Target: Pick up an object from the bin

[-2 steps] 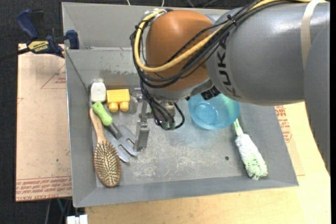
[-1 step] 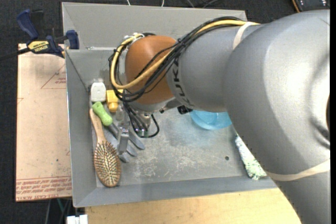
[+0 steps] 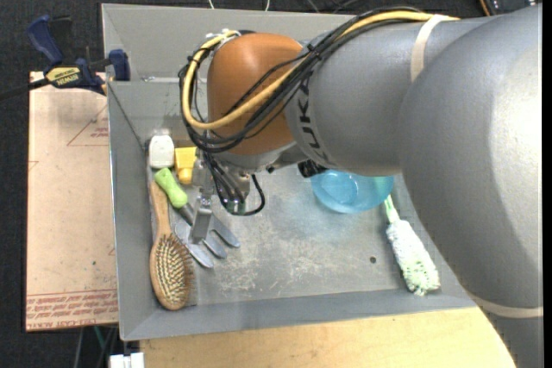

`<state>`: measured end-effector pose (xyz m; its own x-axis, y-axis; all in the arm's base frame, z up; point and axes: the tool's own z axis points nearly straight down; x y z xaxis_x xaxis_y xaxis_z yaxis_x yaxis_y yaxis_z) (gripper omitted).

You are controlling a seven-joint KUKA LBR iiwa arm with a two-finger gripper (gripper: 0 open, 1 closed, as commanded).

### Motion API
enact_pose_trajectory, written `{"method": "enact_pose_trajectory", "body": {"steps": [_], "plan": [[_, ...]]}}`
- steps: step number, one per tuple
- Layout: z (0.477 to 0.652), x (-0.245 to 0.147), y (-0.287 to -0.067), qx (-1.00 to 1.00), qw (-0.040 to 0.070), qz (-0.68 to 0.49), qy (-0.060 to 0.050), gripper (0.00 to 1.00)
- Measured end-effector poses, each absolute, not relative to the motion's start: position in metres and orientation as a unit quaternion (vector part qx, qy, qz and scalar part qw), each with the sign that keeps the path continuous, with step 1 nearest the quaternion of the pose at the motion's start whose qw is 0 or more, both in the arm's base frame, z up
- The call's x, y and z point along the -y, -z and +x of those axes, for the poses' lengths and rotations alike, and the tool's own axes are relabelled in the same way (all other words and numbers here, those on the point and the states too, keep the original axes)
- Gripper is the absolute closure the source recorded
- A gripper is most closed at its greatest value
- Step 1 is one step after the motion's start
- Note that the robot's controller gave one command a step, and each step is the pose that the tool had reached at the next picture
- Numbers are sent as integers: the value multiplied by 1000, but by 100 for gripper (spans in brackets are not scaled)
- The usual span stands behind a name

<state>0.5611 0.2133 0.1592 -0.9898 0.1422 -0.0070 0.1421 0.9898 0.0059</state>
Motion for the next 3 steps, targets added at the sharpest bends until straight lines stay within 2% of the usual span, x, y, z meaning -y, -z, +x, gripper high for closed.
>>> {"method": "enact_pose_trajectory", "body": {"steps": [1, 2, 3], "plan": [[556, -209, -100, -991, 2, 135, -1, 0], [542, -227, -72, -973, 7, 229, 0, 0], [549, -209, -73, -953, 5, 303, -7, 100]]}}
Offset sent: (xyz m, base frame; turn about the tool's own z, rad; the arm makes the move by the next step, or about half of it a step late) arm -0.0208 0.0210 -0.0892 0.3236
